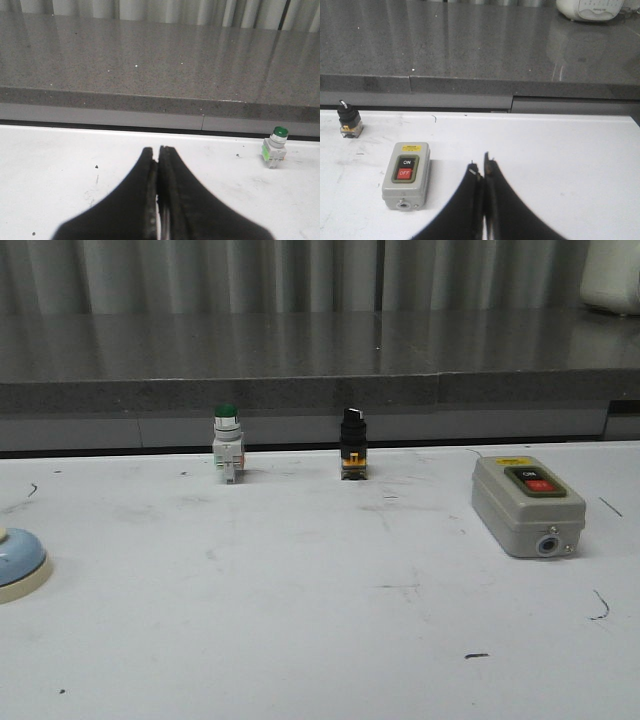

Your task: Place and press bell with both arms

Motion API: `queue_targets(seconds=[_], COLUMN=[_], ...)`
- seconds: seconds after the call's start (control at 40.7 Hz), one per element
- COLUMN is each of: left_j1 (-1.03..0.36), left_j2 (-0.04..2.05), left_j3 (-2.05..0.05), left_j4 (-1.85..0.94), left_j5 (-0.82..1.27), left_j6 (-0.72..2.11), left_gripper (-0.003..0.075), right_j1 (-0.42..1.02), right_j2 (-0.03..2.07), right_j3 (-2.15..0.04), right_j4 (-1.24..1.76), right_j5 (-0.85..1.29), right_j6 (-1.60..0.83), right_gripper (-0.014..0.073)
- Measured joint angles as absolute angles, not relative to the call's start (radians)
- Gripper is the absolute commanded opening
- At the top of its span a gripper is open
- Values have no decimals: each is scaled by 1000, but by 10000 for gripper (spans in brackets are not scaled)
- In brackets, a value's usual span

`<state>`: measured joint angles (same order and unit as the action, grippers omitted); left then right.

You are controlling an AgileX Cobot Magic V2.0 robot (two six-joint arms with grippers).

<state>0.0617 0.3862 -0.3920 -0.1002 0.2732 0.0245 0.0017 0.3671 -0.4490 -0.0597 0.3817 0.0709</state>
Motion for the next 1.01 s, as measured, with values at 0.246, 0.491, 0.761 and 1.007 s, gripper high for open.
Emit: queue_targets(seconds=[0.246,0.491,0.761,1.007], left_j1=[62,62,62,62], left_j2=[388,388,388,388], left_j3=[-392,-392,-392,-392], left_j4=[-98,-98,-98,-111], left_j5=[273,270,194,174], left_j6=[24,24,24,24], left_gripper=[338,694,679,679], right_j1=[2,2,2,2], right_j2=[372,372,372,372], right_j3=[-449,-449,-449,-449], right_j4=[-60,-58,-58,-57], right_j5=[384,384,384,384], right_j6=[71,71,71,71], right_gripper=[98,346,345,345])
